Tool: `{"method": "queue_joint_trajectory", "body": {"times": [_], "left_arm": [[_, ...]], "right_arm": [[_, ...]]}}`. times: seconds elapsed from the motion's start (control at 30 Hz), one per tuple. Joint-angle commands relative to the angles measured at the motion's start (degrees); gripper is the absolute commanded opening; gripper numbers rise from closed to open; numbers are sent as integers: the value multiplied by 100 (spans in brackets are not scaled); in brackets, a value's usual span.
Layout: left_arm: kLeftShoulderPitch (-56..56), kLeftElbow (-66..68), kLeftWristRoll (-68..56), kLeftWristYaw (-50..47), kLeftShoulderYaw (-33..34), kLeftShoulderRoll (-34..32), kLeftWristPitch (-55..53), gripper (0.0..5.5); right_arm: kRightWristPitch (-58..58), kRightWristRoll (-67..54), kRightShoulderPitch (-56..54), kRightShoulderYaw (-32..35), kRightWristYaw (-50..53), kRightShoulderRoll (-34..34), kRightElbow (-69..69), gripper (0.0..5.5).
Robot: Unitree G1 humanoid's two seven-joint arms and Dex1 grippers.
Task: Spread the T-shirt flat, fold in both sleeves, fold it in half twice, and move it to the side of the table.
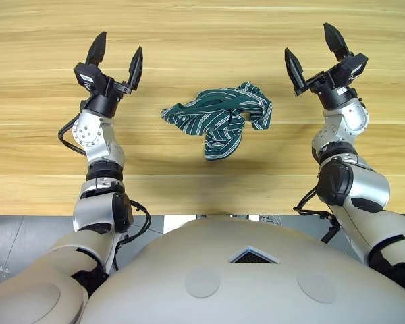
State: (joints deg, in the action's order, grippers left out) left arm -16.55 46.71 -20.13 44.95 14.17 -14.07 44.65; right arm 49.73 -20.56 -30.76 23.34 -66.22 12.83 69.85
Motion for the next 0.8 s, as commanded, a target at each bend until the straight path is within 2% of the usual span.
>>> {"method": "queue_joint_trajectory", "body": {"times": [0.03,0.13,0.27,0.37,0.53,0.67,0.8], "left_arm": [[29,-79,-52,95,12,-54,35,407],[79,-122,-67,219,-13,-67,34,407],[570,-611,-562,1278,-104,-230,-239,407],[869,-678,-857,1932,-50,-399,-463,407],[839,-315,-579,1955,-80,-508,-391,407],[781,-209,-368,1828,-123,-491,-272,407],[795,-204,-279,1757,-133,-474,-192,407]], "right_arm": [[-42,-42,46,-6,-42,39,-58,538],[-132,-50,90,-54,-263,42,-85,538],[-769,-197,556,-304,-1786,151,-356,538],[-1001,42,927,-681,-2358,281,-488,538],[-882,622,1142,-1197,-2054,392,-451,538],[-672,1172,1046,-1485,-1074,433,-272,538],[-614,1319,954,-1552,-558,440,-226,468]]}}
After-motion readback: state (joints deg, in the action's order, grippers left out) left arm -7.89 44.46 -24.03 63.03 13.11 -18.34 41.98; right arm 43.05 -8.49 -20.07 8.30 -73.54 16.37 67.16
